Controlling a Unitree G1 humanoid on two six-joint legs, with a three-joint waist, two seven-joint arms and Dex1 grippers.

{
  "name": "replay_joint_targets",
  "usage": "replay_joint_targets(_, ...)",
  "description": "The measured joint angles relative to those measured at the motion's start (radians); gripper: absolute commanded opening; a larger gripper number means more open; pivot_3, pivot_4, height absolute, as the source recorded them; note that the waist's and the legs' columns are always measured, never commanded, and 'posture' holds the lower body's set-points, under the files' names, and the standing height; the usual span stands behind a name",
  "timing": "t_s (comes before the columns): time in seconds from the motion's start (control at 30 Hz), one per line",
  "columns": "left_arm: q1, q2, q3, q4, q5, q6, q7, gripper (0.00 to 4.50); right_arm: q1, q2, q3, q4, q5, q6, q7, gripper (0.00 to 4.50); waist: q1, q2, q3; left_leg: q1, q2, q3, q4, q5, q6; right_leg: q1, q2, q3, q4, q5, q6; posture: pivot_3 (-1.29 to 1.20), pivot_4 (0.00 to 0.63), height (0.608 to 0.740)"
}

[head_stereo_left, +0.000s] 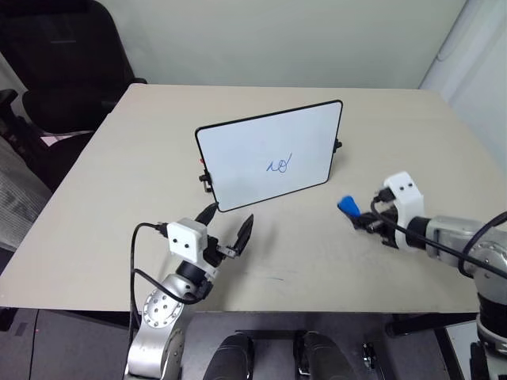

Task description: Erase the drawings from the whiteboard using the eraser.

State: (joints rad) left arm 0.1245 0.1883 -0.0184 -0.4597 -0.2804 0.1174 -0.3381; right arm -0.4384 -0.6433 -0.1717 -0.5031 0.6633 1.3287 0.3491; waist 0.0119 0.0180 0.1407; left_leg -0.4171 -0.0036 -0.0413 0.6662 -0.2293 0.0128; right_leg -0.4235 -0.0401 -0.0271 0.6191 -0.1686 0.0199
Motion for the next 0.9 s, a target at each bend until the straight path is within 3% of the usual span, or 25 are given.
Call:
replay_joint_targets(0.17, -0.016, 0.0, 0.006, 0.013, 0.002, -0.001, -0.001, 4.5, -0.07, 0.087, 0.147, 0.081, -0.119, -0.197, -0.017, 0.25, 0.0, 0.0, 0.0, -0.001, 0.0, -0.001, 0.0, 0.0, 0.002, -0.002, 0.0, 0.0, 0.001, 0.001, -0.002, 0.0, 0.15, 0.735)
replay_joint_targets(0.2, -0.019, 0.001, 0.008, 0.016, 0.003, -0.001, -0.001, 4.5, -0.095, 0.11, 0.187, 0.116, -0.151, -0.234, -0.018, 0.25, 0.0, 0.0, 0.0, -0.001, 0.0, -0.001, 0.0, 0.0, 0.002, -0.002, 0.0, 0.0, 0.002, 0.006, -0.01, 0.0, 0.15, 0.735)
replay_joint_targets(0.43, -0.023, 0.011, 0.022, 0.024, 0.004, -0.001, -0.001, 4.5, -0.217, 0.242, 0.319, 0.314, -0.292, -0.413, -0.021, 0.25, 0.0, 0.0, 0.0, -0.002, 0.001, -0.001, 0.0, -0.002, 0.005, -0.005, 0.0, 0.0, 0.003, 0.009, -0.014, 0.0, 0.15, 0.735)
replay_joint_targets(0.9, -0.006, 0.021, 0.043, 0.002, 0.001, 0.0, 0.0, 4.5, -0.315, 0.435, 0.386, 0.591, -0.49, -0.532, -0.075, 0.25, -0.01, 0.0, 0.0, -0.002, 0.003, 0.0, 0.0, 0.0, 0.0, -0.01, 0.0, 0.0, 0.01, 0.01, -0.024, 0.0, 0.15, 0.735)
